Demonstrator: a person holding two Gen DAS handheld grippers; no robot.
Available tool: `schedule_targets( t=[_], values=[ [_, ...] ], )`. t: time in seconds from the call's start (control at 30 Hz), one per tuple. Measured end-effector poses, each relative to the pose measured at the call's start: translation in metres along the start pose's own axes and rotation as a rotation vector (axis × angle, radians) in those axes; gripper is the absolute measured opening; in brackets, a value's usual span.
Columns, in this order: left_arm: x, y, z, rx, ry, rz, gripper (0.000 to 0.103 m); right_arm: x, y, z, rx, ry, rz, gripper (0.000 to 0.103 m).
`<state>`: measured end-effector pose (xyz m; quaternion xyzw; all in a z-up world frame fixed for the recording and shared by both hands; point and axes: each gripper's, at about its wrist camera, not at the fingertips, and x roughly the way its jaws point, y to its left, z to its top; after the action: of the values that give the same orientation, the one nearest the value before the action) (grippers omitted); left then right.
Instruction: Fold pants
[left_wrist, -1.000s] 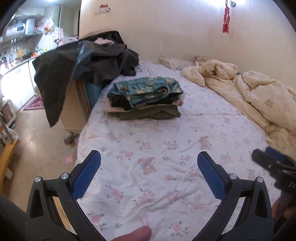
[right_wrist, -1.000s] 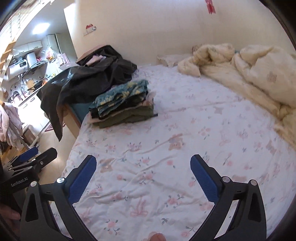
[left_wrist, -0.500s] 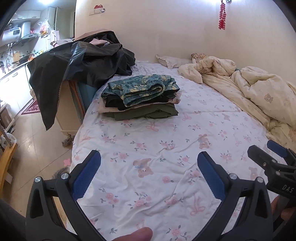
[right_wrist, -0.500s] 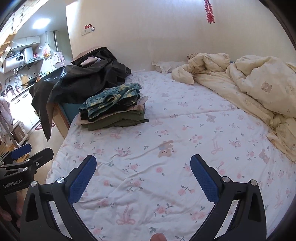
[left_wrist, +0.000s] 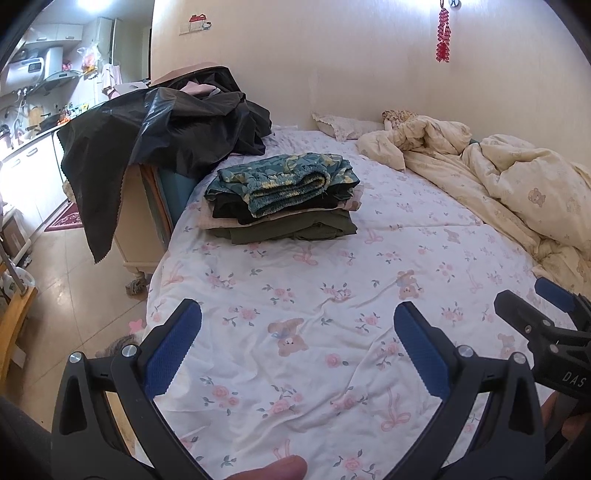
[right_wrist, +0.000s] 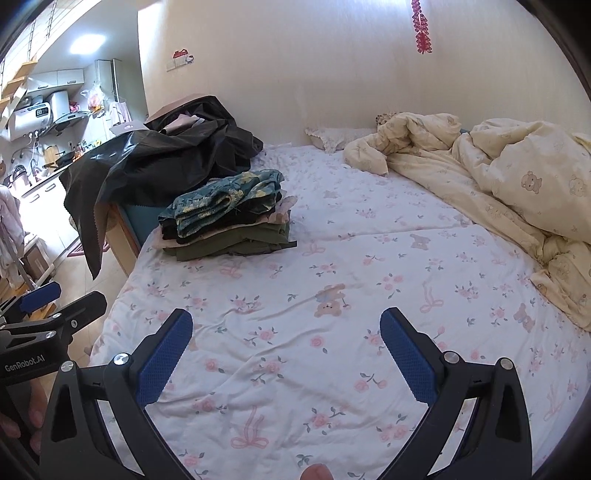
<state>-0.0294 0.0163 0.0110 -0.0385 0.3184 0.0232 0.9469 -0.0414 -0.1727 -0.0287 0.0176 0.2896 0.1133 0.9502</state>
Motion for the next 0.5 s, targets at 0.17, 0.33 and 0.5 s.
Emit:
schedule_targets(
  t=[0.17, 0.33, 0.5],
  values=[
    [0.0003, 0.0010, 0.0009, 0.002, -0.008, 0.000, 0.103, -0.0009, 0.0001, 0.0006, -0.008, -0.002, 0.000, 0.103],
    [0.0005, 0.0013, 0.0014, 0.003, -0.006, -0.002, 0.103, 0.0003, -0.0008, 0.0015, -0.011, 0.003, 0.002, 0.103],
    [0.0011, 0.0021, 0.0015, 0.000, -0.006, -0.006, 0.103, 0.0005, 0.0004, 0.0020, -0.022, -0.005, -0.001, 0.103]
  ],
)
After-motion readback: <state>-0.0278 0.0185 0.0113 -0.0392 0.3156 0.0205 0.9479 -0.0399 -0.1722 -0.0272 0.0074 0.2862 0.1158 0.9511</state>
